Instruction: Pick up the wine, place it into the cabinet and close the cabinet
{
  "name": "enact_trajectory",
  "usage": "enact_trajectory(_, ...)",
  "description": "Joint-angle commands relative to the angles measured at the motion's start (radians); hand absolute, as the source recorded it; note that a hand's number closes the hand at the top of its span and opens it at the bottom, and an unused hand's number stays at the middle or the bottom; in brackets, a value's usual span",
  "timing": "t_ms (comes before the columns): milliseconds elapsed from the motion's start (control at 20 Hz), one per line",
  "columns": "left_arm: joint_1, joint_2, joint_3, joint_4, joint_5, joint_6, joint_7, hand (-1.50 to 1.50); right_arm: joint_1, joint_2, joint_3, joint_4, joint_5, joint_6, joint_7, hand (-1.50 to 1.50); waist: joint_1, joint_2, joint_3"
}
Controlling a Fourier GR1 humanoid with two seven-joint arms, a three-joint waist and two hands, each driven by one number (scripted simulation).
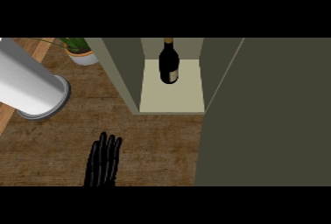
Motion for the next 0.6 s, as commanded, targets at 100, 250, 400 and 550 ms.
enact_trajectory(100,0.085,0.141,0.091,-0.113,0.048,-0.101,0.002,-1.5,0.092,-0.024,0.024,-0.193,-0.137,0.03,0.084,1.5,-0.007,-0.001,0.0)
enact_trajectory(250,0.135,0.164,0.072,-0.17,0.035,-0.096,0.0,-1.5,0.192,0.015,0.095,-0.145,-0.163,0.056,0.046,1.5,-0.006,-0.002,0.001)
enact_trajectory(400,0.143,0.184,0.184,-0.135,0.108,-0.153,-0.015,-1.5,0.132,0.05,0.169,-0.131,-0.17,0.003,0.135,1.5,-0.001,0.001,-0.001)
enact_trajectory(550,0.209,0.235,0.196,-0.216,0.092,-0.156,-0.025,-1.5,0.182,0.054,0.198,-0.176,-0.168,-0.001,0.154,1.5,0.0,-0.002,0.0)
